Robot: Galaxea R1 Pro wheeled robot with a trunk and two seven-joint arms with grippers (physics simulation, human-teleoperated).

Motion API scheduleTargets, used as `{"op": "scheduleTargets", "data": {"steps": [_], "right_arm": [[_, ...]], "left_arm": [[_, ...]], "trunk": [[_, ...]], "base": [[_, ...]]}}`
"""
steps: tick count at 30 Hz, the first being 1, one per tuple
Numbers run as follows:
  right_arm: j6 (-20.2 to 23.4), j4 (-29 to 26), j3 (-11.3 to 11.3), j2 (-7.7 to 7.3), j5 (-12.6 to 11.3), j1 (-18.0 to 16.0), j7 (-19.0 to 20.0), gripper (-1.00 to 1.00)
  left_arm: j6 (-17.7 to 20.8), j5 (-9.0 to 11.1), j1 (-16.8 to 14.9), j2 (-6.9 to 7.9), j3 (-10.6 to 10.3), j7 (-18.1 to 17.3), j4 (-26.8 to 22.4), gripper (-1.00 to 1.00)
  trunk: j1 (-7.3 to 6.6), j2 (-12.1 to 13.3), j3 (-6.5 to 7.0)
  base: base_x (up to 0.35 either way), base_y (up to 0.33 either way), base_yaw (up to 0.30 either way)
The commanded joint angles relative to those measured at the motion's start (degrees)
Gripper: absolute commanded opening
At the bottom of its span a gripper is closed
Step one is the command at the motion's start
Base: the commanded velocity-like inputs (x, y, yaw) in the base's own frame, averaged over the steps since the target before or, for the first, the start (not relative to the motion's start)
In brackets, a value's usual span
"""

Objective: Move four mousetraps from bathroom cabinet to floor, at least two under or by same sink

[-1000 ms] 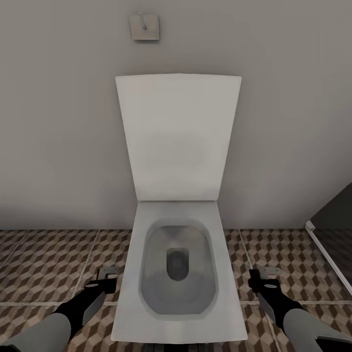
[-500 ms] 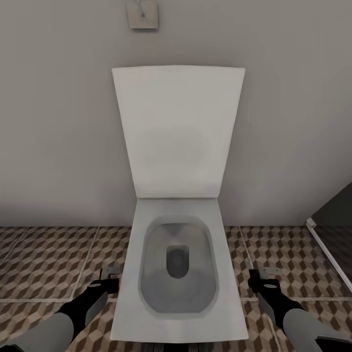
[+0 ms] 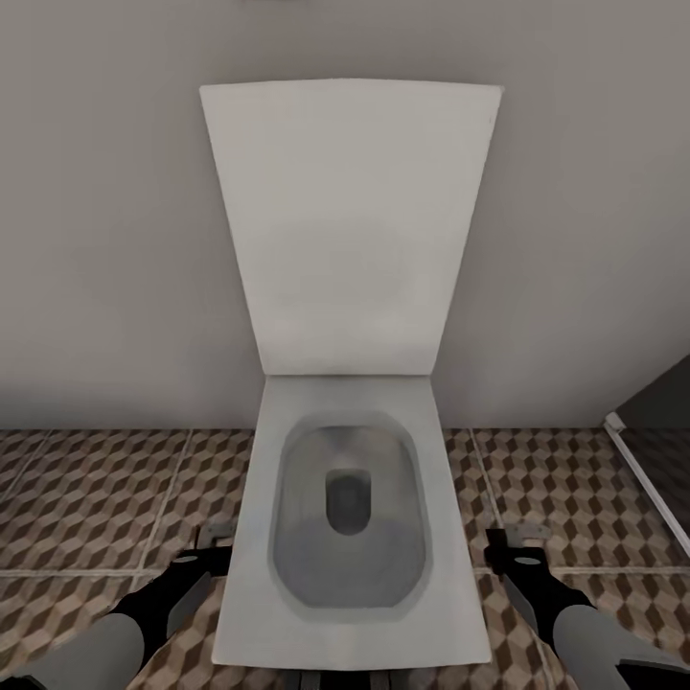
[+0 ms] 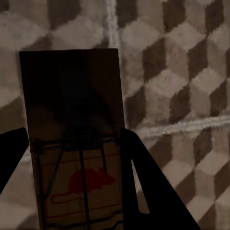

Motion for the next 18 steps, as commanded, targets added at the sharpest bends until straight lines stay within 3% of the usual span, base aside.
{"op": "scheduleTargets", "data": {"steps": [1, 18], "right_arm": [[0.39, -0.12, -0.41, 0.04, 0.61, 0.0, -0.03, -1.0], [0.47, -0.21, -0.45, 0.07, 0.72, 0.0, 0.41, -1.0]], "left_arm": [[0.33, 0.23, -0.01, 0.07, -0.48, 0.42, -0.18, -1.0], [0.08, 0.23, -0.01, 0.08, -0.31, 0.41, -0.17, -1.0]], "trunk": [[0.01, -0.03, -0.27], [0.45, -0.26, -4.03]], "base": [[0.0, 0.0, 0.0], [0.0, 0.0, 0.0]]}}
